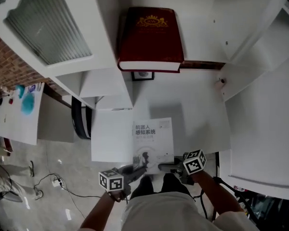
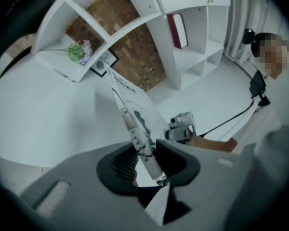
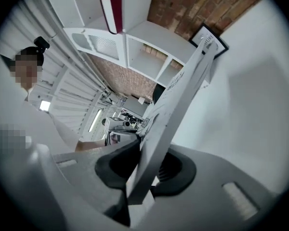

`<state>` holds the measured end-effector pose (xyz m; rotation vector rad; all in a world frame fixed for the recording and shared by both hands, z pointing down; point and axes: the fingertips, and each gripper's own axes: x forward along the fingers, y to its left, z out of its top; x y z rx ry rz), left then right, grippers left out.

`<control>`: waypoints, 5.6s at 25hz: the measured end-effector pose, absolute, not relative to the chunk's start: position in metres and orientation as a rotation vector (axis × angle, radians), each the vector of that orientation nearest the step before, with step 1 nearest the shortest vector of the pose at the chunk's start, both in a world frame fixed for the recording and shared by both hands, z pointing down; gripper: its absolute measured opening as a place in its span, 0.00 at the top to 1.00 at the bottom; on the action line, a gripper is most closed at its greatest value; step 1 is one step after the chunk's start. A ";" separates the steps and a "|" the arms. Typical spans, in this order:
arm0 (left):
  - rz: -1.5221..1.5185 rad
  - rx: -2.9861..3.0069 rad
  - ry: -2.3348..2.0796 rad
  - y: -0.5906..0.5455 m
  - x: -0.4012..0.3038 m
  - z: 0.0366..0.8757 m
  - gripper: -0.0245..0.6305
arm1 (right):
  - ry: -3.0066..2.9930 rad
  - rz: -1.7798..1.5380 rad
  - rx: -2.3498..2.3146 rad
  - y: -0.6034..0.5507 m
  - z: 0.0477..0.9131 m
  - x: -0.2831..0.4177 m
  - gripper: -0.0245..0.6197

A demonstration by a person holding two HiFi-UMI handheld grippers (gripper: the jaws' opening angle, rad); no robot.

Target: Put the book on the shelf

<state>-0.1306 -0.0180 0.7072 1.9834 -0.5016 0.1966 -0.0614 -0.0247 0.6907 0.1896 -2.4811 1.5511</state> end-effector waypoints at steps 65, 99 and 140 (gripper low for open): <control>-0.126 2.154 -0.612 -0.307 -0.115 0.315 0.71 | -2.633 1.513 0.431 -0.303 0.312 -0.030 0.62; -0.321 2.208 -0.698 -0.300 -0.159 0.326 0.42 | -2.452 -0.559 0.713 -0.296 0.319 -0.068 0.63; 0.029 2.381 -1.737 -0.033 -0.115 0.418 0.95 | -2.744 0.138 1.282 -0.061 0.427 0.151 0.96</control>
